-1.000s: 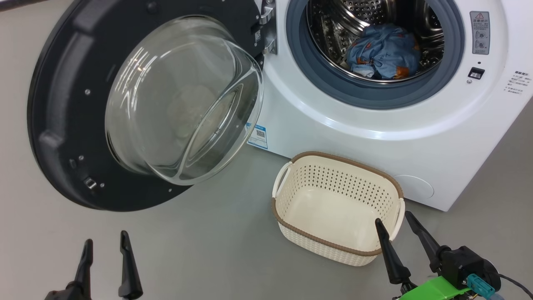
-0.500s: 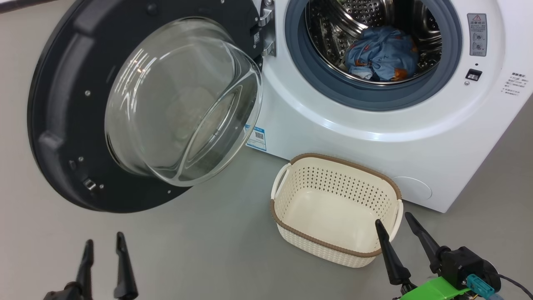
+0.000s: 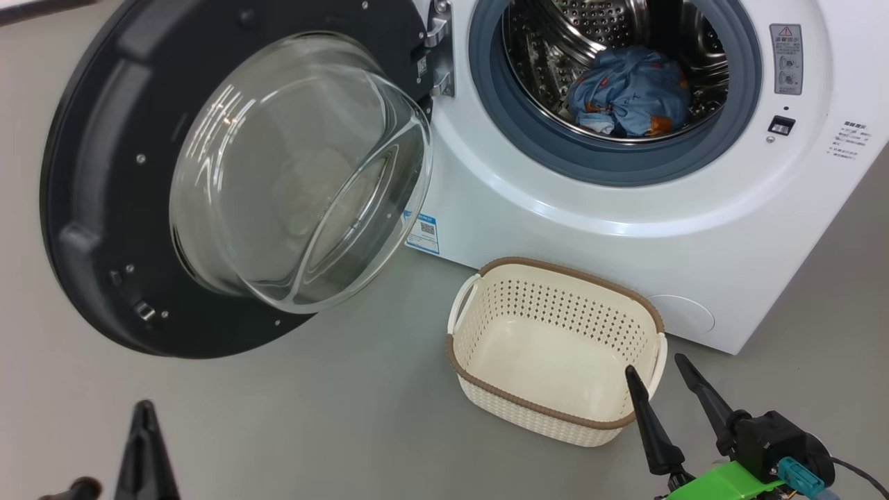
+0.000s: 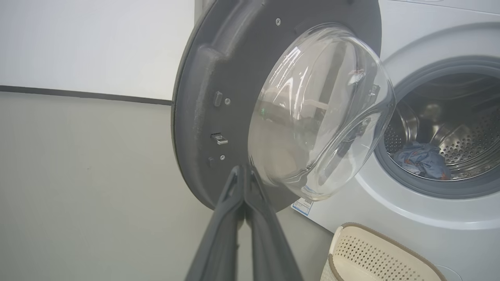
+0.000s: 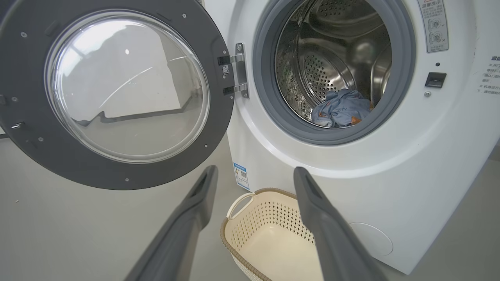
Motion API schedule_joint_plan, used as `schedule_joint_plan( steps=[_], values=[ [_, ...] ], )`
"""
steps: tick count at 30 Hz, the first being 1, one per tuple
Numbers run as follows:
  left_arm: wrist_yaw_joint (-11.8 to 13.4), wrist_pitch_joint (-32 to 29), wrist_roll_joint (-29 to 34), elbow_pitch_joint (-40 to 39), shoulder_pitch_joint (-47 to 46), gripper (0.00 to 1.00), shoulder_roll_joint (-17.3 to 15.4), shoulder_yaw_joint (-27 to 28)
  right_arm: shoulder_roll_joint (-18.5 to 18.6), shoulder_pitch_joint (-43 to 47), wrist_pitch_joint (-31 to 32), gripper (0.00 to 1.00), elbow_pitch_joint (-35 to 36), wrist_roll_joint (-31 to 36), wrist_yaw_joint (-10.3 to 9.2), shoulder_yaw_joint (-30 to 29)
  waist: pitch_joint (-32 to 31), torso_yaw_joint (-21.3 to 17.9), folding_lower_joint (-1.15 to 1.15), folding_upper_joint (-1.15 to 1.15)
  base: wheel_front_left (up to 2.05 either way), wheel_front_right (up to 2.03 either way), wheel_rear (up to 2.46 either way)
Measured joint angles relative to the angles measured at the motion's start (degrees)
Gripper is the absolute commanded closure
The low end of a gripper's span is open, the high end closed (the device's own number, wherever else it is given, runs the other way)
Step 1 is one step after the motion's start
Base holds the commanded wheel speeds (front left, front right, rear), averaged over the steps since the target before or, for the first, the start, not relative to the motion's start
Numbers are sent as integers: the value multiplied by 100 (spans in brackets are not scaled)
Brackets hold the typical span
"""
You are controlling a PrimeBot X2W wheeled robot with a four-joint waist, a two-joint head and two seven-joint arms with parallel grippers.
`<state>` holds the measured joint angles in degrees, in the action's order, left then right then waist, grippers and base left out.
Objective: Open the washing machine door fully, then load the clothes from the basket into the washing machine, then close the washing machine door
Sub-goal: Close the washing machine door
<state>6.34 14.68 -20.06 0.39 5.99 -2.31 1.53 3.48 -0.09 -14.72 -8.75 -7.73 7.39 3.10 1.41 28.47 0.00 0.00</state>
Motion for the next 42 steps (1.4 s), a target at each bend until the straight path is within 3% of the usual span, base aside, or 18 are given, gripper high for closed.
schedule_joint_plan(
  steps=[3, 11, 15, 19, 24, 34, 42],
  values=[
    [-15, 0, -111, -4, -1, 100, 1, 149, -2, 0, 0, 0, 2, 0, 0, 1, 8, -11, 0, 0, 0, 0, 0],
    [-115, 0, -1192, 30, -157, 100, 19, 1143, -8, 0, 0, 0, 25, 0, 0, -22, 74, -40, 0, 0, 0, 0, 0],
    [-371, 1, -1798, 436, -488, 100, 12, 1669, -10, 1, 0, 0, 23, 0, 0, -24, 92, -54, 0, 0, 0, 0, 0],
    [-582, -124, -2792, 923, -918, 100, -18, 2260, -10, 1, 0, 0, 22, 0, 0, -30, 87, -70, 0, 0, 0, 0, 0],
    [-887, -497, -3782, 1514, -1466, 100, -311, 2828, -11, 0, 0, 0, 21, -1, 0, -25, 101, -101, 0, 0, 0, 0, 0],
    [-1161, -1414, -5365, 2539, -2522, 100, -1007, 3608, 29, -5, 0, 0, 14, -7, 0, -2, 192, -234, 0, 0, 0, 0, 0],
    [-1055, -1896, -5945, 3081, -3256, 100, -1485, 3825, 101, -123, 51, 0, 46, -8, 0, 25, 308, -374, 0, 0, 0, 0, 0]
  ],
)
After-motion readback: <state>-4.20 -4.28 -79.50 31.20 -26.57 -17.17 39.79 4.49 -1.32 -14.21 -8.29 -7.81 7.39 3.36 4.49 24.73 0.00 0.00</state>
